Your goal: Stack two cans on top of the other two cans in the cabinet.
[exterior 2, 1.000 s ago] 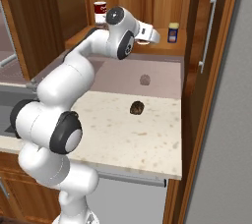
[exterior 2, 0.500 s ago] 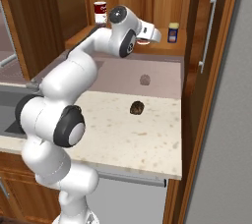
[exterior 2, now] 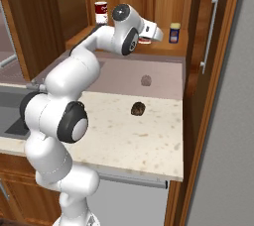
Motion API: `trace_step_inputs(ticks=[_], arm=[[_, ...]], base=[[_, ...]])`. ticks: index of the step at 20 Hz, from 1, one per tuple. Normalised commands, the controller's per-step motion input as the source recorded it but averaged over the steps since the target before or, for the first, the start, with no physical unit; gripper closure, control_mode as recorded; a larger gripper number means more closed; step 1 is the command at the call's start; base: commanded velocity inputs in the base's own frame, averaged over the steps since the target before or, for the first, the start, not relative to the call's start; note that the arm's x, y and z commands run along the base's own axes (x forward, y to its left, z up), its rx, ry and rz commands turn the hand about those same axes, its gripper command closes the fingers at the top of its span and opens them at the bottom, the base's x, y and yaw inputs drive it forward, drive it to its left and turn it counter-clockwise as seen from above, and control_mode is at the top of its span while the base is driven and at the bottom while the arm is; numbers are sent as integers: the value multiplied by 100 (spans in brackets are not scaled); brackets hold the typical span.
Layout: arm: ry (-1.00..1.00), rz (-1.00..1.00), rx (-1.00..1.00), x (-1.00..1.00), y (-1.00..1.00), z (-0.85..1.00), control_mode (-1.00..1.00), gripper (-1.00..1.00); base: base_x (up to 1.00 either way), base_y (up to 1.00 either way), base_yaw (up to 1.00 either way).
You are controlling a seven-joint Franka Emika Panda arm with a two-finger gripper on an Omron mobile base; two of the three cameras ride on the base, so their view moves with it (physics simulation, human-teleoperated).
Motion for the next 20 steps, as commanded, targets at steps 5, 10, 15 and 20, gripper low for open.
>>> trace_step_inputs(ticks=[5,10,15,20], arm=[[1,0,0,10,-5,-4,-100,100],[3,0,1,-4,-11,-1,-100,100],[1,0,9,-14,-5,1,-100,100],[-4,-1,11,-2,0,27,-100,100]], base=[[0,0,0],[0,0,0],[0,0,0],[0,0,0]])
